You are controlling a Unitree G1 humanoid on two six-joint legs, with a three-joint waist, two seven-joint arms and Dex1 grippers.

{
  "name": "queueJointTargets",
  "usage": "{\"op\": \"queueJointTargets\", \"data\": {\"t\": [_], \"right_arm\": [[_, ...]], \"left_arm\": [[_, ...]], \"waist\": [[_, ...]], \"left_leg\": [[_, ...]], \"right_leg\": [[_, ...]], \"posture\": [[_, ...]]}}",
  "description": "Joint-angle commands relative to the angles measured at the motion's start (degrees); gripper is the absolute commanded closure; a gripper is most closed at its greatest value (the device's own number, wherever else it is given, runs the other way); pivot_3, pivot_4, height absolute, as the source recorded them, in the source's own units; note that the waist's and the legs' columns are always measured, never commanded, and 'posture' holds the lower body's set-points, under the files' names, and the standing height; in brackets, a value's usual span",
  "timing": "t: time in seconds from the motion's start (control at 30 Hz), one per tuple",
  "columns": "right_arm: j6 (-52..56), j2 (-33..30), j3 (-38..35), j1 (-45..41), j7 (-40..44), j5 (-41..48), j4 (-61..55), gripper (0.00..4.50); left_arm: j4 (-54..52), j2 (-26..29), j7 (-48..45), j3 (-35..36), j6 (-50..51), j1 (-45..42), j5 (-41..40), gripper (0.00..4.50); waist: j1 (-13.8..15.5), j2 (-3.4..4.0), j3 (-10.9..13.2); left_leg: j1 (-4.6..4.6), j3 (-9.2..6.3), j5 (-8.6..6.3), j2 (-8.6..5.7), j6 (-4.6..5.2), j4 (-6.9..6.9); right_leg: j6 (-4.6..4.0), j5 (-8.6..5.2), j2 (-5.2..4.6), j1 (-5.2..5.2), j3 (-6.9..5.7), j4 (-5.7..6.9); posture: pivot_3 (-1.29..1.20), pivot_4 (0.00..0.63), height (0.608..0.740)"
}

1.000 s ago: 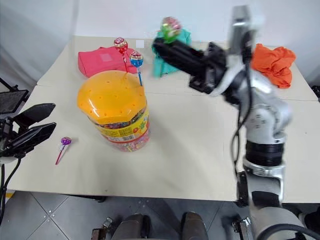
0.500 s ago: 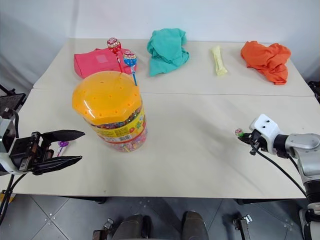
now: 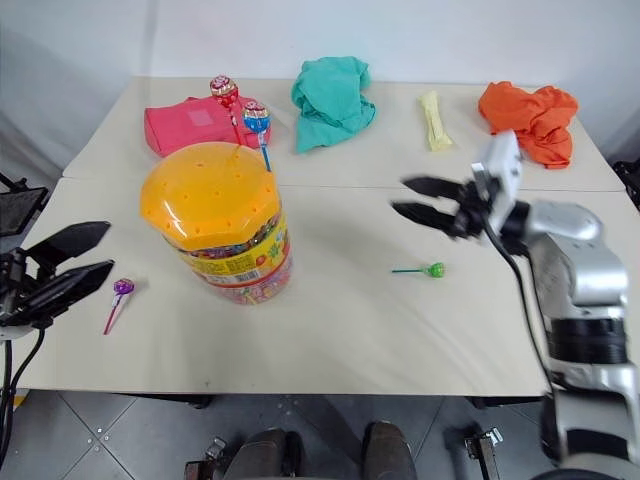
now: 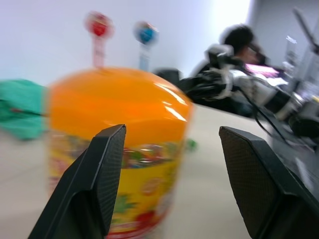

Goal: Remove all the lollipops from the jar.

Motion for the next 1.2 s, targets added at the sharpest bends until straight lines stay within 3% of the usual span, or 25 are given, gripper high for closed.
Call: {"op": "queueJointTargets", "data": {"t": [0.03, 0.27, 0.37, 0.5, 0.53, 0.87, 0.97, 1.1, 1.2], "right_arm": [[4.65, 5.14, 1.25, -6.13, -6.42, 1.48, -1.07, 2.42], [9.41, 12.00, 5.04, -12.91, -9.12, 0.45, -0.14, 2.42], [9.57, 13.96, 5.18, -14.45, -9.29, 0.49, 0.99, 2.99], [8.89, 14.14, 6.24, -14.47, -6.91, -0.10, 0.80, 4.33], [8.98, 14.33, 6.37, -14.53, -6.76, -0.19, 0.84, 4.46], [10.71, 15.94, 5.58, -14.72, -5.97, 0.92, 1.65, 4.46], [10.01, 15.29, 5.87, -14.65, -5.11, -0.11, 2.07, 3.88], [6.15, 15.23, 6.50, -14.90, -4.24, -2.82, 2.42, 2.70], [5.17, 16.32, 7.38, -15.89, -4.30, -4.05, 3.19, 2.70]], "left_arm": [[-1.15, -0.56, 0.79, 1.83, -0.54, 1.12, -1.09, 1.31], [-2.67, -1.43, 1.33, 1.31, -1.10, 1.65, -0.79, 1.31], [-3.50, -1.55, 1.81, 1.59, -1.26, 1.90, -1.01, 1.31], [-4.25, -1.46, 2.35, 1.87, -1.38, 1.62, -1.16, 1.31], [-4.35, -1.43, 2.48, 1.83, -1.40, 1.42, -1.27, 1.31], [-3.86, -1.16, 2.27, 0.89, -1.72, -0.14, -1.10, 1.31], [-3.59, -1.00, 2.08, 0.82, -1.58, -0.37, -0.97, 1.31], [-3.19, -0.79, 1.76, 0.65, -1.51, -0.76, -0.86, 1.31], [-2.78, -0.60, 1.51, 0.33, -1.46, -1.34, -0.73, 1.31]], "waist": [[0.35, -0.03, -0.02], [0.26, -0.11, -0.06], [-0.28, -0.11, -0.06], [-0.40, -0.11, -0.06], [-0.41, -0.11, -0.06], [-0.83, -0.11, -0.06], [-1.00, -0.11, -0.06], [-1.18, -0.11, -0.06], [-1.28, -0.11, -0.06]], "left_leg": [[-0.08, -0.10, 0.00, -0.04, 0.00, 0.02], [-0.26, -0.44, -0.01, -0.18, 0.01, 0.06], [-0.26, -0.34, 0.00, -0.22, 0.01, 0.04], [-0.23, -0.27, 0.02, -0.13, -0.03, 0.02], [-0.23, -0.27, 0.02, -0.11, -0.04, 0.02], [-0.23, -0.23, 0.02, -0.09, -0.04, 0.00], [-0.23, -0.23, 0.02, -0.09, -0.03, 0.00], [-0.23, -0.23, 0.02, -0.10, -0.04, 0.00], [-0.23, -0.23, 0.02, -0.10, -0.04, 0.00]], "right_leg": [[0.01, 0.00, -0.01, 0.00, -0.03, 0.00], [0.02, 0.04, -0.03, -0.02, -0.20, 0.04], [0.03, 0.04, -0.02, -0.06, -0.20, 0.04], [0.03, 0.04, 0.09, -0.10, -0.19, 0.04], [0.03, 0.04, 0.09, -0.10, -0.18, 0.04], [0.03, 0.04, 0.09, -0.14, -0.16, 0.06], [0.03, 0.04, 0.09, -0.14, -0.16, 0.07], [0.03, 0.04, 0.09, -0.13, -0.16, 0.07], [0.03, 0.04, 0.09, -0.14, -0.15, 0.07]], "posture": [[0.00, 0.150, 0.740], [0.00, 0.150, 0.740], [0.00, 0.150, 0.740], [0.00, 0.150, 0.740], [0.00, 0.150, 0.740], [0.00, 0.150, 0.740], [0.00, 0.150, 0.740], [0.00, 0.150, 0.740], [0.00, 0.150, 0.740]]}}
